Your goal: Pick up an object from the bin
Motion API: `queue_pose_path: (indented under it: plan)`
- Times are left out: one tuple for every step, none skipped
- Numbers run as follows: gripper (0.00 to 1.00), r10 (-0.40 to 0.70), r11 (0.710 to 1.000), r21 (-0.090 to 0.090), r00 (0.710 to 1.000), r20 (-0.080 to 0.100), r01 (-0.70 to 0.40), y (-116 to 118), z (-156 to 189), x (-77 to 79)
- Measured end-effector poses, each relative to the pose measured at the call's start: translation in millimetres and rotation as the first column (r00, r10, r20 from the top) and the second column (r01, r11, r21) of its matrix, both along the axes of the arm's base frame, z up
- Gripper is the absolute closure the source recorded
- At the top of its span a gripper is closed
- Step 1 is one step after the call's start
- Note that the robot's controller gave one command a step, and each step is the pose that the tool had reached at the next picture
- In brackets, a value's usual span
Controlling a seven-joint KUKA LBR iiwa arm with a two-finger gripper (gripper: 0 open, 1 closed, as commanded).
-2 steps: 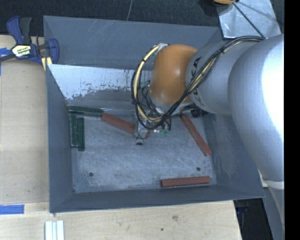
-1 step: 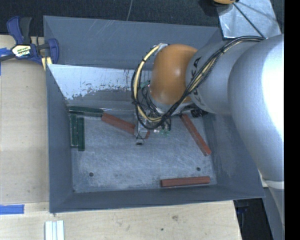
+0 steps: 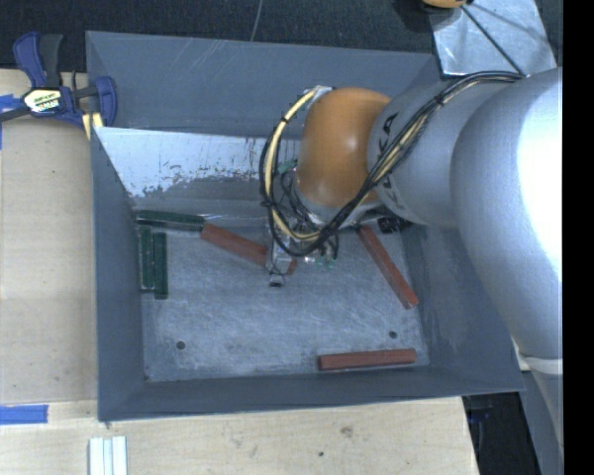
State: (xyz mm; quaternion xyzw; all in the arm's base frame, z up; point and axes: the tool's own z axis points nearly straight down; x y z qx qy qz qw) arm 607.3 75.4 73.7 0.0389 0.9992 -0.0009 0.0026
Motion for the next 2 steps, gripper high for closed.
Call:
queue_pose_path:
  plan:
    - [1.0,0.029,1.0,0.001,1.0,-0.011,-0.029,17.5,52.4,-50.6]
    - [0.0,0.008,1.0,0.003,1.0,-0.001,-0.008,47.8,75.1,-4.8]
